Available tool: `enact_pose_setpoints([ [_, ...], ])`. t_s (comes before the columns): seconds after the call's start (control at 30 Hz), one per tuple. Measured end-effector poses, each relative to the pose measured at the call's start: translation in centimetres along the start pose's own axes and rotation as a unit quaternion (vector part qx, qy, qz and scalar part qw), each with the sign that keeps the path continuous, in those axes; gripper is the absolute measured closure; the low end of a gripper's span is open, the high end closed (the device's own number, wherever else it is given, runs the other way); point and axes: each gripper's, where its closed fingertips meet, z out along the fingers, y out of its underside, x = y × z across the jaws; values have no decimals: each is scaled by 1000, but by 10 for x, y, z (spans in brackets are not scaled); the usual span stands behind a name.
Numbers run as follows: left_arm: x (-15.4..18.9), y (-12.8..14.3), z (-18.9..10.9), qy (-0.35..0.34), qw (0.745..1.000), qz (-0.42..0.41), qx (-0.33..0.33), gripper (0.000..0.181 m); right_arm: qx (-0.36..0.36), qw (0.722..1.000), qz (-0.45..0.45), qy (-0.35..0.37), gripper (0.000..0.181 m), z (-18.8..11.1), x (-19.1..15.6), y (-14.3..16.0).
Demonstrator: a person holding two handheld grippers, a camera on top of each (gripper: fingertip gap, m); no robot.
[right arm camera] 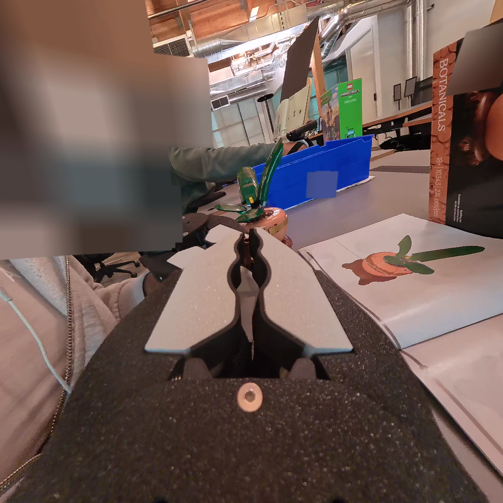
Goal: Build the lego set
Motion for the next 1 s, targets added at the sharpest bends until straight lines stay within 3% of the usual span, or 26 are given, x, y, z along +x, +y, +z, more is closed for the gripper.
enact_pose_setpoints([
  [0.6,0,4,0,1,1000,5,-14,178,-24,1000,-20,-5,178,4,-5,6],
  [0.7,3,0,0,4,1000,16,-2,176,18,1000,-4,-20,178,3,-10,-4],
  [0.8,6,-2,1,6,999,34,6,165,71,996,43,-19,179,-10,-3,-19],
  [1.0,12,-16,11,32,999,16,34,143,103,995,12,2,178,-46,12,-47],
])
